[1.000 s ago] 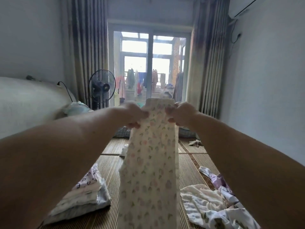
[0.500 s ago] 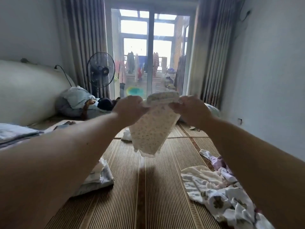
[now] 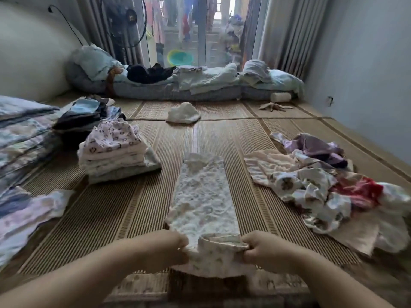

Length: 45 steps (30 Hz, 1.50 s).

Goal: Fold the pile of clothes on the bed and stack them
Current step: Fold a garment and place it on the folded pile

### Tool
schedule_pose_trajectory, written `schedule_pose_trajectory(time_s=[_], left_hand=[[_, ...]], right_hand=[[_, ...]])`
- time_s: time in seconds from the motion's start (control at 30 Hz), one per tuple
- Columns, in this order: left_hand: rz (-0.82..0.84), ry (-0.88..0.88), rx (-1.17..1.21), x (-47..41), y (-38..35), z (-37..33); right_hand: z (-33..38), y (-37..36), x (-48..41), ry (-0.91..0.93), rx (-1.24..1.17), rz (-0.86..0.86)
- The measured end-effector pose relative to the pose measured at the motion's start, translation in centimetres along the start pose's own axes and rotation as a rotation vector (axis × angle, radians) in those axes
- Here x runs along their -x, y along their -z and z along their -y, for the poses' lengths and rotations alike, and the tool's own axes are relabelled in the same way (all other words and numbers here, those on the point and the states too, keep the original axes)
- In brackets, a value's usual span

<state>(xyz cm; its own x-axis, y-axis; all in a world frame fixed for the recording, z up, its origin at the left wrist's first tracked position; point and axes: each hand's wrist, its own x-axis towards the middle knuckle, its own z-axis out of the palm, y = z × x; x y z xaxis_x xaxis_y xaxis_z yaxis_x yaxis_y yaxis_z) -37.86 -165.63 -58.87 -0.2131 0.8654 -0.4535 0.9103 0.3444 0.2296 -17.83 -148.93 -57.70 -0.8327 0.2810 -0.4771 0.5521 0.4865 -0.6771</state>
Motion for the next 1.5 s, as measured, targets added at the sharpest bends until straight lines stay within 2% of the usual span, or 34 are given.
schedule_pose_trajectory(time_s=[0.07,0.13,0.27,0.33,0.4,0.47,0.53,0.6,0.67,0.77,0.87,0.97,1.07,1.17,1.27,1.37,1.5], left_hand=[[0.105,-0.051,0.225,0.7,0.2,0.7],[0.156,-0.080,0.505,0.9,1.5,1.0],[-0.214,0.045,0.658,-1.9,4.2,1.2],[-0.369,0.139,0.597,-3.1,4.7,1.4],[-0.433,0.218,0.568,-3.7,3.9,1.5],[-0.484,0.165,0.438,-3.6,2.0,1.6],[-0.452,-0.030,0.297,-3.3,-0.1,2.2],[-0.281,-0.170,0.203,-2.4,-1.9,3.3],[-0.158,-0.194,0.052,-1.8,-3.6,4.8],[-0.133,-0.130,-0.069,-1.5,-4.8,6.2],[-0.208,-0.106,-0.020,-1.5,-5.0,6.0],[-0.298,-0.063,0.173,-0.9,-4.2,5.0],[-0.213,-0.056,0.243,0.4,-4.0,4.7],[-0.126,-0.079,0.126,1.4,-4.9,3.8],[-0.241,-0.088,-0.073,0.2,-5.8,2.7],[-0.392,-0.076,0.133,-0.5,-5.0,2.5],[-0.417,-0.175,0.724,0.8,-3.3,2.7]], right_hand=[[0.5,0.8,0.2,0.013,-0.152,0.066],[1.6,2.1,-0.5,0.029,-0.292,0.047],[3.2,3.8,-4.0,0.026,-0.204,-0.281],[3.1,4.1,-5.7,-0.063,-0.133,-0.438],[2.2,3.4,-6.7,-0.142,0.020,-0.564],[0.7,2.2,-6.8,-0.052,0.130,-0.659],[-1.1,0.8,-6.3,0.134,0.237,-0.586],[-2.9,-0.5,-5.5,0.224,0.368,-0.370],[-4.7,-1.5,-4.8,0.200,0.500,-0.185],[-6.4,-2.1,-4.6,0.114,0.634,-0.155],[-5.8,-1.9,-4.5,0.127,0.514,-0.253],[-5.0,-1.3,-4.1,0.107,0.202,-0.302],[-4.2,-0.4,-3.1,0.082,-0.079,-0.235],[-3.4,-0.3,-2.5,0.064,-0.096,-0.181],[-3.4,-1.1,-2.7,0.058,-0.069,-0.172],[-3.3,-1.2,-2.5,0.046,-0.174,-0.178],[-2.8,0.5,-1.6,0.075,-0.425,-0.116]])
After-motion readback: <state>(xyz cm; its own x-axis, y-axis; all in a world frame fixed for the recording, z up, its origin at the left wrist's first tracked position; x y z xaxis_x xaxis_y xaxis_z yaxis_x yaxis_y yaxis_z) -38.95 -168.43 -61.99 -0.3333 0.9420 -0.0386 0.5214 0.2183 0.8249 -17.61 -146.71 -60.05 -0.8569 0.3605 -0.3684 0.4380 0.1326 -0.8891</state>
